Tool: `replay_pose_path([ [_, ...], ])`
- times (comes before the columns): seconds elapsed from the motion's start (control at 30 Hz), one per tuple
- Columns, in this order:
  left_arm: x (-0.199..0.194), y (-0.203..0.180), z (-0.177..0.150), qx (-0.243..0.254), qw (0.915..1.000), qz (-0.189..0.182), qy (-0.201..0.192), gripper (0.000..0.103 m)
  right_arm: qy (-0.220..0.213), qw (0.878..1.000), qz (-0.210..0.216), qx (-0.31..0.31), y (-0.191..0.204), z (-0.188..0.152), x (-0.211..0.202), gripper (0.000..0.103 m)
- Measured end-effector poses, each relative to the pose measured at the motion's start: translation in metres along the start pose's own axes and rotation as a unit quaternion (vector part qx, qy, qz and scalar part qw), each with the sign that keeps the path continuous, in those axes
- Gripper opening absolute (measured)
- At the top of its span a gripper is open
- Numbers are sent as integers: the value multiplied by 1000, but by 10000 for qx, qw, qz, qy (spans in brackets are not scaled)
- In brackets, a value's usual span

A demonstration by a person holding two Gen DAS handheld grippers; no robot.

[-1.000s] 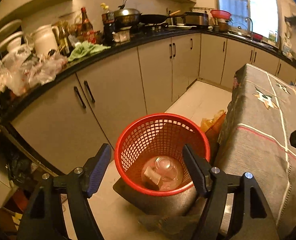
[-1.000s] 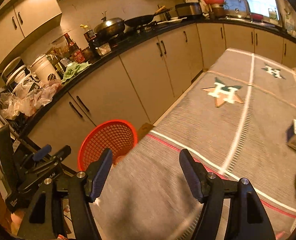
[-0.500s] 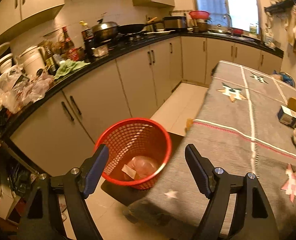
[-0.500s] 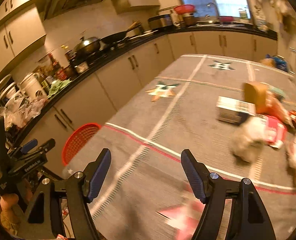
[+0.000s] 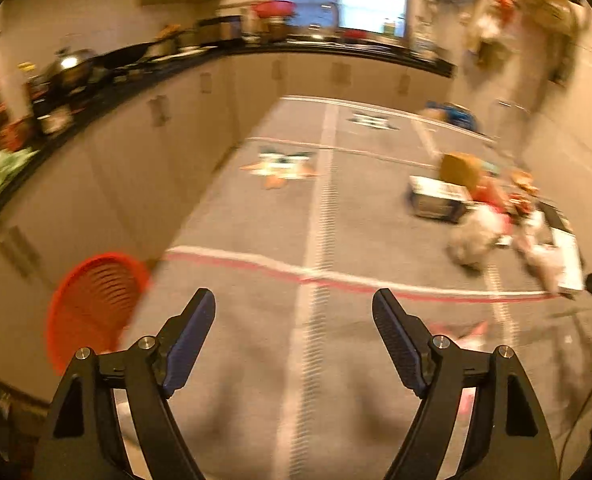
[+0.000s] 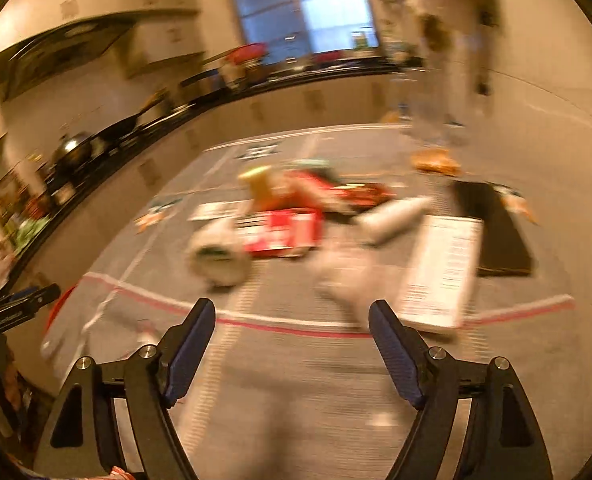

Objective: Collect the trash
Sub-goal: 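Return both tools to the table over the remaining trash, then grasp the white glove with the left tool while the right tool grasps the white medicine box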

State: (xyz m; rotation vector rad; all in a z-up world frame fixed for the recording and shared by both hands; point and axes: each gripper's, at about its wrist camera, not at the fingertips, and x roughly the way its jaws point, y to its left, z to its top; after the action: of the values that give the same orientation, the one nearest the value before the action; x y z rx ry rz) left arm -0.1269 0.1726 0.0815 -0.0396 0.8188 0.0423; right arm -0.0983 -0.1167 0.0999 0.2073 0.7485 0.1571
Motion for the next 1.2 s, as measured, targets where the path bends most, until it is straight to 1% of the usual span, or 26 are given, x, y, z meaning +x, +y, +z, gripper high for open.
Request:
replay_pose_path([
  [0.1, 13, -38, 12, 354, 9983, -456, -43, 80, 35, 9993, -206, 318, -29, 1, 1, 83],
  [0.2, 31, -75, 23, 716, 9950, -700, -10, 80, 92, 9977, -309, 592, -52, 2, 5, 83],
  [0.3, 52, -103, 34, 978, 9911, -889, 131, 80, 213, 9958, -384, 805, -68, 4, 14, 83],
  [0.33, 59, -109, 37, 1010, 9904, -924, 209, 80, 250, 9951, -403, 870, -72, 4, 18, 83],
  [0.4, 74, -120, 43, 985, 9891, -1025, 382, 80, 337, 9934, -408, 1017, -80, 7, 27, 79],
  [0.53, 96, -133, 53, 901, 9866, -1233, 576, 80, 437, 9912, -454, 1163, -87, 17, 45, 78],
  [0.63, 106, -143, 56, 1002, 9860, -1189, 609, 80, 485, 9907, -620, 1112, -88, 26, 57, 78],
  [0.73, 114, -149, 54, 1093, 9842, -1209, 689, 80, 569, 9896, -821, 1031, -86, 33, 68, 74],
  [0.8, 118, -152, 52, 1123, 9830, -1242, 749, 79, 633, 9887, -924, 998, -86, 35, 76, 70],
  [0.83, 119, -152, 52, 1110, 9826, -1282, 758, 67, 676, 9881, -970, 987, -85, 36, 79, 69],
  [0.87, 120, -152, 51, 1095, 9816, -1343, 801, 45, 717, 9877, -988, 972, -86, 35, 82, 62],
  [0.9, 121, -152, 51, 1036, 9794, -1481, 896, 33, 755, 9880, -949, 960, -85, 35, 84, 54],
  [0.93, 121, -152, 50, 973, 9793, -1516, 921, 30, 772, 9887, -856, 963, -84, 34, 84, 50],
  [0.97, 117, -151, 50, 939, 9809, -1469, 858, 28, 799, 9889, -814, 949, -82, 34, 84, 31],
  [1.0, 112, -151, 49, 940, 9820, -1441, 782, 28, 835, 9889, -802, 927, -81, 33, 84, 16],
  [1.07, 103, -149, 47, 908, 9830, -1439, 689, 27, 756, 9904, -672, 946, -80, 32, 80, 15],
  [1.2, 76, -140, 43, 781, 9854, -1440, 460, 27, 477, 9926, -659, 901, -77, 31, 65, 15],
])
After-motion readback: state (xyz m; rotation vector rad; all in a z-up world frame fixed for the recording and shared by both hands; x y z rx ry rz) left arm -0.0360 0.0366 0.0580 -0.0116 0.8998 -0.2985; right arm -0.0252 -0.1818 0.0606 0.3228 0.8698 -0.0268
